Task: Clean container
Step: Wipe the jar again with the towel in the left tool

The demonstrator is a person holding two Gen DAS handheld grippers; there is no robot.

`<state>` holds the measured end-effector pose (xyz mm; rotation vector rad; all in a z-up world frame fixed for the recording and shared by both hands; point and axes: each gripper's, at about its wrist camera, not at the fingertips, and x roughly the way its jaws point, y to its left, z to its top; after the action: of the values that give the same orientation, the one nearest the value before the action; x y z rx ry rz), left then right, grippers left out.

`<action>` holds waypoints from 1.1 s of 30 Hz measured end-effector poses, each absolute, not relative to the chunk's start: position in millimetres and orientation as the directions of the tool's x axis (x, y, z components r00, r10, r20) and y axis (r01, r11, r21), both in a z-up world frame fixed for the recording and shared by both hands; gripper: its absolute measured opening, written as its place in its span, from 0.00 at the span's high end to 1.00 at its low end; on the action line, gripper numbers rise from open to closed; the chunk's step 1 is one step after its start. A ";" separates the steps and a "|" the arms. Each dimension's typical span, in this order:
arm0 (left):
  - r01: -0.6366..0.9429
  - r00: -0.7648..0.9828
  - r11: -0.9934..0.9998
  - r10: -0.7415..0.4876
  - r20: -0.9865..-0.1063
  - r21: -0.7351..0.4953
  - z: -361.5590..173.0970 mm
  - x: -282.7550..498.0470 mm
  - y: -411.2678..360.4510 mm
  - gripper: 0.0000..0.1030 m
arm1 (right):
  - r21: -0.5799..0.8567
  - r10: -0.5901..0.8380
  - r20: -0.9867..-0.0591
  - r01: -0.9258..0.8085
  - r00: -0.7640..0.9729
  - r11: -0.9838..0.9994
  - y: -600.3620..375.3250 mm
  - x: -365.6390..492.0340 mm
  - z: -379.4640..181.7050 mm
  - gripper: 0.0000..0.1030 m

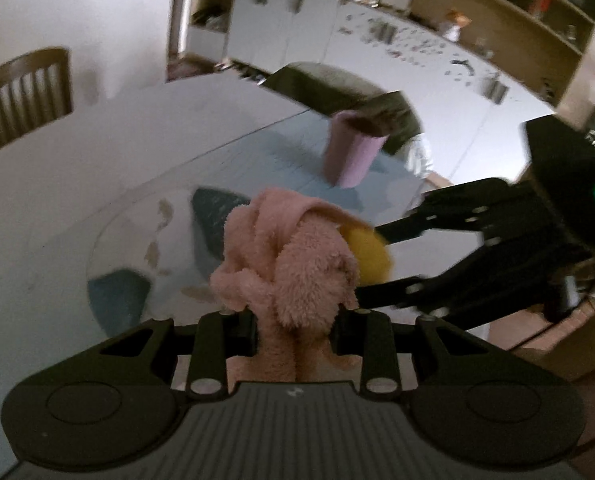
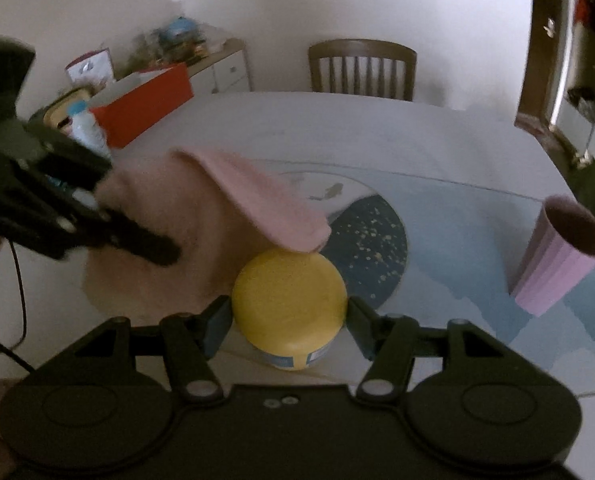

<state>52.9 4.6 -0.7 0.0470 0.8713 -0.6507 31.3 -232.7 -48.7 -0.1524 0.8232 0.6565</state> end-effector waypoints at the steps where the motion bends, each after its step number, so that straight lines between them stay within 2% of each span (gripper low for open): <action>1: 0.561 0.464 0.798 -0.523 -0.715 -0.220 4.7 51.0 1.5 0.70 | 0.114 0.481 -0.723 -0.602 0.495 0.791 -231.4 31.0 -48.0 0.41; 6: 0.611 0.455 0.761 -0.563 -0.690 -0.218 19.7 49.6 -15.5 0.70 | 0.046 0.473 -0.726 -0.651 0.499 0.758 -222.1 24.0 -45.9 0.41; 18: 0.630 0.423 0.752 -0.544 -0.724 -0.196 5.2 76.9 -43.1 0.71 | -0.071 0.463 -0.727 -0.727 0.507 0.683 -209.9 2.3 -45.6 0.41; 26: 0.565 0.432 0.789 -0.531 -0.729 -0.241 -6.5 104.7 -36.8 0.71 | -0.072 0.467 -0.723 -0.727 0.510 0.683 -212.2 -5.1 -46.8 0.41; 33: 0.528 0.413 0.822 -0.467 -0.782 -0.212 -36.5 122.5 -40.8 0.71 | -0.064 0.475 -0.721 -0.731 0.504 0.679 -221.8 -13.9 -47.5 0.40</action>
<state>122.5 -40.8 -36.5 0.0714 0.9590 -0.6258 -13.9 -221.8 -47.5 -0.3877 0.7341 0.7506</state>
